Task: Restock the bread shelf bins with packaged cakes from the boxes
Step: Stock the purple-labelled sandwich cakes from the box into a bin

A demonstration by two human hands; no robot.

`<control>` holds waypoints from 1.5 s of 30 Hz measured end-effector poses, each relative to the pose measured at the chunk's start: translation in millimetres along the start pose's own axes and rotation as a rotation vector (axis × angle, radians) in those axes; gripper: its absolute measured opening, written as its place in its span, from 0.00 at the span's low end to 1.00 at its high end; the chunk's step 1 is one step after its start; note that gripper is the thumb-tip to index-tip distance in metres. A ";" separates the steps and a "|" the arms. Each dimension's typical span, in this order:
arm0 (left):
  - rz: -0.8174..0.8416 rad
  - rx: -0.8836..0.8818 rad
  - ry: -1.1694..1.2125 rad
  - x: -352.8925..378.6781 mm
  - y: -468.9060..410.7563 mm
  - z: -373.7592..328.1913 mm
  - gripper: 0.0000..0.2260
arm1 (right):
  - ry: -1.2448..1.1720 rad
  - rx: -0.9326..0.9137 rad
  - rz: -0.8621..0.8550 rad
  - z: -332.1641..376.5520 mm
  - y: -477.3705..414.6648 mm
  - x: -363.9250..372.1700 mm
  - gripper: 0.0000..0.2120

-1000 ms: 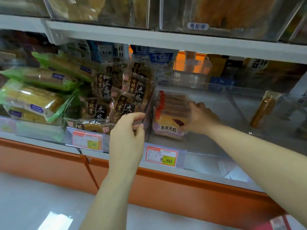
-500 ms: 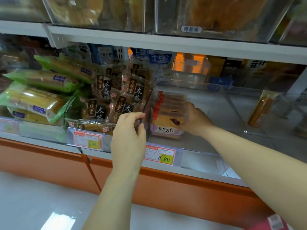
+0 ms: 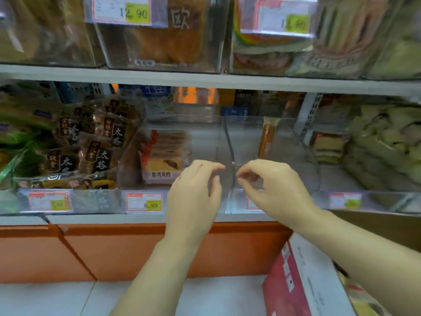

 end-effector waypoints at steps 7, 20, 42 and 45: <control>0.247 0.053 0.027 84.7 18.8 -83.5 0.10 | 0.096 0.168 -0.002 -84.2 78.0 -64.0 0.05; 0.629 0.054 0.108 172.5 46.6 -121.4 0.10 | 0.376 0.577 0.943 -226.1 192.2 -24.9 0.21; 0.730 0.054 0.083 166.9 46.1 -122.1 0.12 | 0.190 0.470 0.774 -224.0 177.7 -45.6 0.10; 0.757 0.100 0.146 163.6 42.7 -129.0 0.16 | 0.109 0.450 0.653 -205.5 151.9 -79.4 0.10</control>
Point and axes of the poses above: each hand's wrist, its own y-axis away from the middle knuckle, its own x-axis out of the palm, z = x × y, the point moved 5 cm from there along -y, towards the middle knuckle, and after that the axes turned 7 degrees about x, right-handed, at the moved point
